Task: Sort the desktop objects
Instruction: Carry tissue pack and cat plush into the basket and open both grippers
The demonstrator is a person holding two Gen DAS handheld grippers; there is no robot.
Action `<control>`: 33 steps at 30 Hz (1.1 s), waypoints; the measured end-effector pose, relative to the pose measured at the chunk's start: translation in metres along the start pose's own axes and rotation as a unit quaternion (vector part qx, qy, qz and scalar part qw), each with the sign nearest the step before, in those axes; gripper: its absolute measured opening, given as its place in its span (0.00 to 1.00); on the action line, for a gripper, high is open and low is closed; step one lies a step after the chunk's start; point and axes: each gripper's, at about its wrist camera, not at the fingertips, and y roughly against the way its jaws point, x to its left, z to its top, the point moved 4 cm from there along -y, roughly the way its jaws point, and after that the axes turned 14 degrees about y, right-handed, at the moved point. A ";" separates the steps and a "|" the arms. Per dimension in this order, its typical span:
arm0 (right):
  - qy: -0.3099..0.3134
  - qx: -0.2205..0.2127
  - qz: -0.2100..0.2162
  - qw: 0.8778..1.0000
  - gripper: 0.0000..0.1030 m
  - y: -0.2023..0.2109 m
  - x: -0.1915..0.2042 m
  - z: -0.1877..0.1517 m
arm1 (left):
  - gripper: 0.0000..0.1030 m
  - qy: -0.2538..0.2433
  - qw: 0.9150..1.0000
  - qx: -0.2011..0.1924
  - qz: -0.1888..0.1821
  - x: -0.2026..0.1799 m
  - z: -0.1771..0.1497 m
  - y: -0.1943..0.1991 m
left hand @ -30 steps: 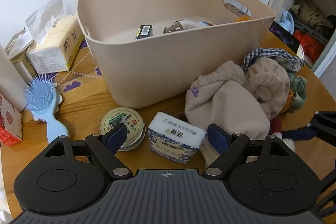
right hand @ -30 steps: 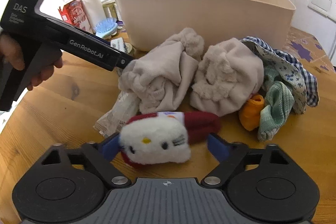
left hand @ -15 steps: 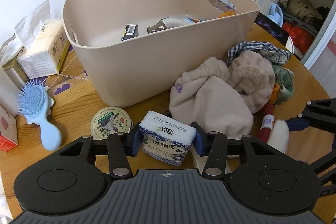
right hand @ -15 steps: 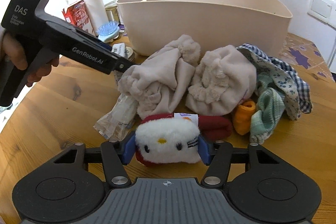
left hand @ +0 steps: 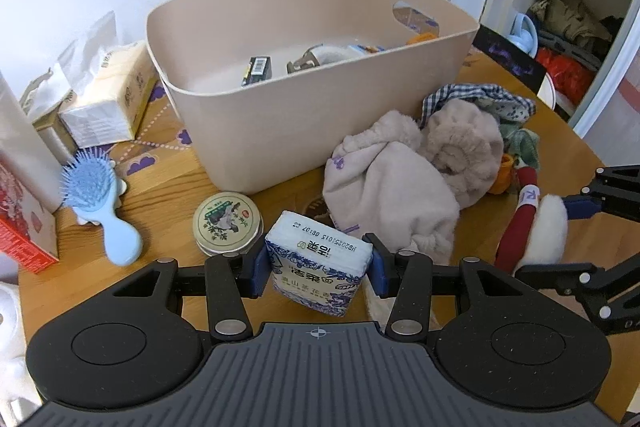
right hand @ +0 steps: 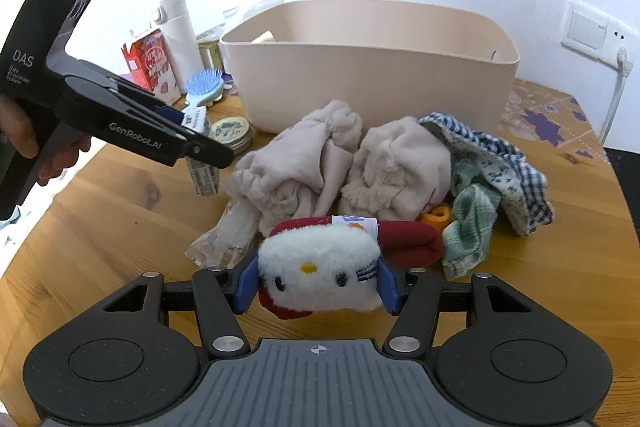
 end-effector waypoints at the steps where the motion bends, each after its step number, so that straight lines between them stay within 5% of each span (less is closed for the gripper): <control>1: -0.001 -0.002 -0.002 1.000 0.54 0.002 0.000 0.001 | 0.47 -0.002 1.000 -0.003 0.001 -0.001 0.000 0.003; 19: -0.015 -0.057 -0.047 0.997 0.54 0.040 -0.042 0.037 | 0.47 -0.022 0.996 -0.087 -0.011 -0.021 0.042 0.060; 33: 0.021 -0.098 -0.081 0.992 0.54 0.049 -0.088 0.082 | 0.47 -0.003 0.992 -0.123 0.006 -0.026 0.082 0.055</control>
